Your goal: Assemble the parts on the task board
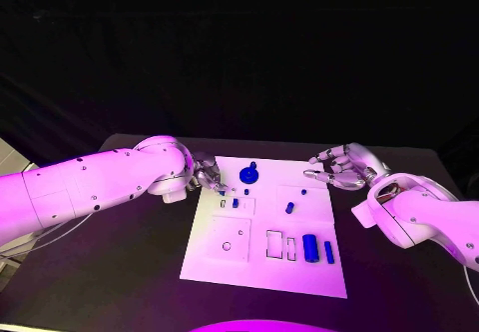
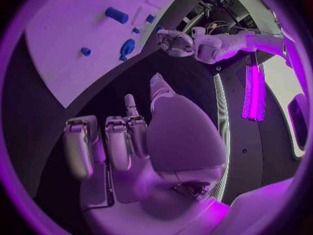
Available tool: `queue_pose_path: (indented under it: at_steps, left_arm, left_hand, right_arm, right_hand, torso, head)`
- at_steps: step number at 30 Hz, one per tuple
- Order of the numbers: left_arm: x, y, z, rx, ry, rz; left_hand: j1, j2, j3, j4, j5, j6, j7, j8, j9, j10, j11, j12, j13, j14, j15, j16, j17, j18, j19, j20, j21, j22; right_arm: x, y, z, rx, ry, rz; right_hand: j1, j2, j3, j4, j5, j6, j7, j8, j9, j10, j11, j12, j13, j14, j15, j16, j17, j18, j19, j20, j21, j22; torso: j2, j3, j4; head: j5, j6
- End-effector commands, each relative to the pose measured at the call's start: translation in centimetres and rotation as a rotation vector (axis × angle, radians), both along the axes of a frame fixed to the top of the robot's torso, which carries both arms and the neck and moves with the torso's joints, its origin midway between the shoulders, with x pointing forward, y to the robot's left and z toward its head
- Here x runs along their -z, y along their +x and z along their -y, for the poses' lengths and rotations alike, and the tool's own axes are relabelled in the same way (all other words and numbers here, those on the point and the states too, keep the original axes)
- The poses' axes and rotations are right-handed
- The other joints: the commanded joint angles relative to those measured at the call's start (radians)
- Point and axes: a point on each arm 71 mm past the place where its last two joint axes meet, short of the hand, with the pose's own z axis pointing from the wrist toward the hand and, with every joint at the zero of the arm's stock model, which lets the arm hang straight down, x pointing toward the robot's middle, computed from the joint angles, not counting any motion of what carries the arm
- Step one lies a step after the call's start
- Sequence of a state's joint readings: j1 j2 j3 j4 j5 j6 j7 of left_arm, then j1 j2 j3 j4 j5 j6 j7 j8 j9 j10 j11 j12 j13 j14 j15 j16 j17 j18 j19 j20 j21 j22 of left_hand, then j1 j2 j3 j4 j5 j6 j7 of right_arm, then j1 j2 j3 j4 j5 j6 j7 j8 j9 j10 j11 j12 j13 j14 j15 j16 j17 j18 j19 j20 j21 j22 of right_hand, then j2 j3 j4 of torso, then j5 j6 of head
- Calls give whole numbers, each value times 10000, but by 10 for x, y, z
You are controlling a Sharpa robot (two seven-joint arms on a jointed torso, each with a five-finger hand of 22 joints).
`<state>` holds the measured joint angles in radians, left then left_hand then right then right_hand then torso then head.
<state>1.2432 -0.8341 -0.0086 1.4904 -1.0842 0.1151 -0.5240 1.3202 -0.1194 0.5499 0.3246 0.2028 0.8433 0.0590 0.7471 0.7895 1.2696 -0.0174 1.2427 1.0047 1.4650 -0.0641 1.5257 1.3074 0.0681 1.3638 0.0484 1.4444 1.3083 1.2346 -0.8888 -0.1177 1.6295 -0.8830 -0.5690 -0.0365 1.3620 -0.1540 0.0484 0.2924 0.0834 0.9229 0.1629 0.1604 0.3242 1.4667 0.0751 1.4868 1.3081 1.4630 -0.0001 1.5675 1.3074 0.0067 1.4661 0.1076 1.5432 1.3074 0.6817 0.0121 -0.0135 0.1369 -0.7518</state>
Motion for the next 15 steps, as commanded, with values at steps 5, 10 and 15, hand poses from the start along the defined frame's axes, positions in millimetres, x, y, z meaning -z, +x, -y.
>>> queue_pose_path:
  at_steps: [5, 10, 15]
  left_arm:
    - [6, -9, 6, 508, 611, 1047]
    - [11, -13, 9, 678, 801, 1133]
    - [14, -14, 11, 765, 881, 1147]
  left_hand:
    - [-58, -99, 1319, -1223, 15, 115, -81, 79, 775, 66, -8, 43, 3, 808, -65, 35, 1756, -56, 68, 8, 41, 40]
    - [-84, -118, 1379, -1235, 11, 127, -86, 83, 786, 83, -14, 48, 7, 811, -69, 39, 1763, -60, 82, 4, 49, 56]
    - [-84, -118, 1379, -1235, 11, 127, -86, 83, 786, 83, -14, 48, 7, 811, -69, 39, 1763, -60, 82, 4, 49, 56]
  right_arm:
    - [0, 0, 0, -158, -176, 223]
    - [0, -1, 1, -168, -204, 238]
    - [0, -1, 1, -178, -215, 242]
  right_hand:
    - [-74, 19, -54, -1, 31, -41, -16, 13, -14, 337, 40, -18, 1939, 1042, 67, -21, 2492, 10, 898, 32, -21, 2463]
    - [-74, 19, -54, -1, 31, -41, -16, 13, -14, 337, 40, -18, 1939, 1042, 67, -21, 2492, 10, 898, 32, -21, 2463]
    - [-74, 19, -54, -1, 31, -41, -16, 13, -14, 337, 40, -18, 1939, 1042, 67, -21, 2492, 10, 898, 32, -21, 2463]
  torso:
    - [-23, -30, 37]
    - [-11, -23, 26]
    - [-5, -14, 17]
  head:
    - [6, -54]
    - [31, -72]
    - [35, -96]
